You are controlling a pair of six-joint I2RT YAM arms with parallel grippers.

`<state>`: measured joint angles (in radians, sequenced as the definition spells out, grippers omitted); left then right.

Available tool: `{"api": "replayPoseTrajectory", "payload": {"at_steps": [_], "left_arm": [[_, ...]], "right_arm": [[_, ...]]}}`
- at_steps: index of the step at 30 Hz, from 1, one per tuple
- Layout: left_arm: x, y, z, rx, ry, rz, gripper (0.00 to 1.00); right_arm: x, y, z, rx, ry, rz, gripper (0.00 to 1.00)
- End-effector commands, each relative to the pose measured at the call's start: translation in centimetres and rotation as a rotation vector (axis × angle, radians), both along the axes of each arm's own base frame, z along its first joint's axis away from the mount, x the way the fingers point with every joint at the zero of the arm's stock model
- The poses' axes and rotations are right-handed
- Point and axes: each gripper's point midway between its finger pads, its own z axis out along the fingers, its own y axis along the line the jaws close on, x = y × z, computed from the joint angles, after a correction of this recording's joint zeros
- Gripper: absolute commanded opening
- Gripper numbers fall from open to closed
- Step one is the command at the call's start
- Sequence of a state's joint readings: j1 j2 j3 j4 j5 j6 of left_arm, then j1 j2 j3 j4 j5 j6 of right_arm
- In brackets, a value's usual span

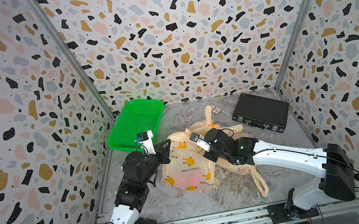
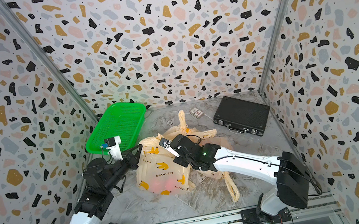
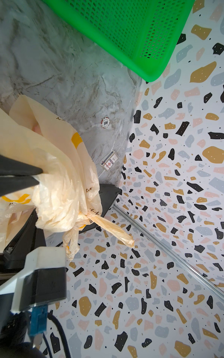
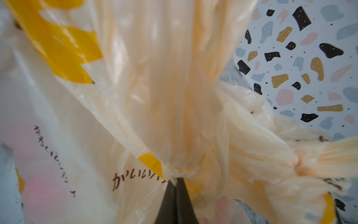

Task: Untie the knot of a plastic bag & take out the apple
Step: Untie the plastic bag at the center of the board.

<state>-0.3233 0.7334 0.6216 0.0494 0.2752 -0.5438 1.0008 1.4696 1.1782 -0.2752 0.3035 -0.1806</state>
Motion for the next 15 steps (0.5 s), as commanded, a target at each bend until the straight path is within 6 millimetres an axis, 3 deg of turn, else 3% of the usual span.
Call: {"api": "replayPoseTrajectory", "payload": {"at_steps": [1, 3, 6, 11, 15], "left_arm": [[-0.4, -0.2, 2.6, -0.029, -0.070, -0.015, 0.00], [-0.3, 0.0, 2.5, -0.027, -0.069, -0.002, 0.00], [0.1, 0.4, 2.3, -0.018, -0.063, 0.027, 0.00], [1.5, 1.0, 1.9, -0.005, -0.042, 0.071, 0.00], [3.4, 2.2, 1.1, -0.044, 0.010, 0.122, 0.00]], "right_arm": [[0.0, -0.5, 2.5, 0.046, -0.043, -0.012, 0.00], [-1.1, -0.9, 3.0, 0.063, -0.011, 0.012, 0.00], [-4.5, -1.8, 3.0, 0.034, 0.135, 0.122, 0.00], [-10.4, -5.0, 0.7, -0.047, 0.385, 0.231, 0.00], [-12.7, -8.0, -0.6, -0.033, 0.399, 0.234, 0.00]]}}
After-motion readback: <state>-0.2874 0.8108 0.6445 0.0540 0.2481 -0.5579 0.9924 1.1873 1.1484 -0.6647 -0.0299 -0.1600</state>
